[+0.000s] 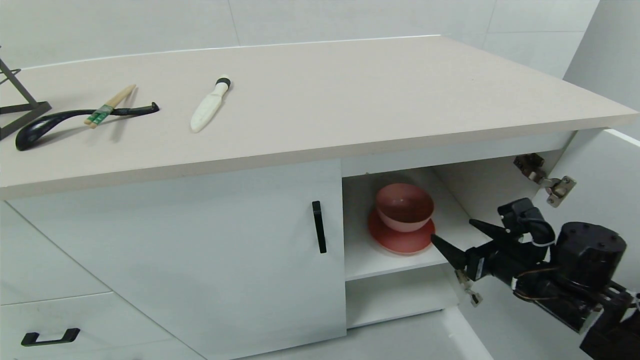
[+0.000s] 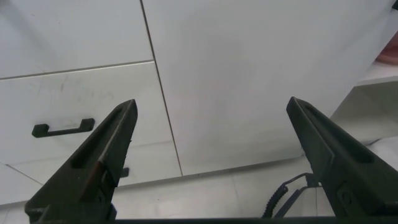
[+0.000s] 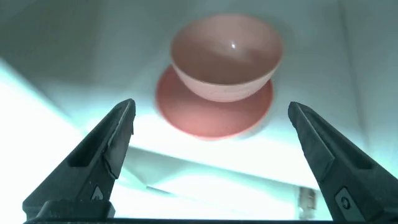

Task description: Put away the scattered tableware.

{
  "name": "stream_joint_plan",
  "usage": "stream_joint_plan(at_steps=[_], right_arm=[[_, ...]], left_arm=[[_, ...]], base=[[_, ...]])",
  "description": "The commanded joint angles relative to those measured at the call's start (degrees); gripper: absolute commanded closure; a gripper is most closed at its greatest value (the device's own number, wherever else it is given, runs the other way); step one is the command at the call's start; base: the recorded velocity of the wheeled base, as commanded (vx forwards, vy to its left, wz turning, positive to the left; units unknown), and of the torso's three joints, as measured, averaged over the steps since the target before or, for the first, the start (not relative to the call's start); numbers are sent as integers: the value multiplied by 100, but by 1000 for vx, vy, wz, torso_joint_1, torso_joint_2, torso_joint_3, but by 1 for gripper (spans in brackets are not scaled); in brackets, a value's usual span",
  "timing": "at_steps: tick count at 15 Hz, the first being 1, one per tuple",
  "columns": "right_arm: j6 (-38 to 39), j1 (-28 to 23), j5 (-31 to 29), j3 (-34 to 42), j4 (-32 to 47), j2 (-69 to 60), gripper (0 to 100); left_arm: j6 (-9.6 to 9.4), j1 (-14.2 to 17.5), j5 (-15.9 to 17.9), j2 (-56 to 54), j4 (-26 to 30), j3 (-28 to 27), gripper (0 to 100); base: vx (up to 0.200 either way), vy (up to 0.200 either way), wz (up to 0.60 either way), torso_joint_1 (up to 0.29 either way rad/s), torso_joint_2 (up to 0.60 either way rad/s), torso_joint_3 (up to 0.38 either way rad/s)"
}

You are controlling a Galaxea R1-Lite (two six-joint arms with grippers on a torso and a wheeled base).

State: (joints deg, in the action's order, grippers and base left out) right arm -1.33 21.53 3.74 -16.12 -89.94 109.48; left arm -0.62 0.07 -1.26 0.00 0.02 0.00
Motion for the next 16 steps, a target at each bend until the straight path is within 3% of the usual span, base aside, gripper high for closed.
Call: stream_joint_plan(at_steps=[1, 3, 4, 6, 10, 11, 13, 16], right_arm=[[-175, 97, 4, 785, -6, -1298, 0], [-219, 62, 4, 1480, -6, -2159, 0], [-201, 0, -31, 1612, -6, -2678, 0], [-236, -395, -102, 1612, 732, -3741, 0], [-219, -949, -93, 1612, 4257, -6571, 0], [19, -1107, -93, 1612, 5760, -7793, 0], [142, -1441, -93, 1612, 6437, -8294, 0], [361, -1221, 179, 1612, 7869, -9938, 0]], left_arm=[[-61, 1, -33, 0, -2, 0, 0], [-325, 1, 3, 0, -2, 0, 0], [-307, 1, 3, 0, -2, 0, 0], [-245, 1, 3, 0, -2, 0, 0], [-149, 10, -24, 0, 6, 0, 0], [-149, 10, -24, 0, 6, 0, 0], [-140, 10, -24, 0, 6, 0, 0], [45, 10, -24, 0, 6, 0, 0]], base=[[0, 0, 0, 0, 0, 0], [0, 0, 0, 0, 0, 0], [0, 0, 0, 0, 0, 0], [0, 0, 0, 0, 0, 0], [0, 0, 0, 0, 0, 0], [0, 0, 0, 0, 0, 0], [0, 0, 0, 0, 0, 0], [0, 0, 0, 0, 0, 0]])
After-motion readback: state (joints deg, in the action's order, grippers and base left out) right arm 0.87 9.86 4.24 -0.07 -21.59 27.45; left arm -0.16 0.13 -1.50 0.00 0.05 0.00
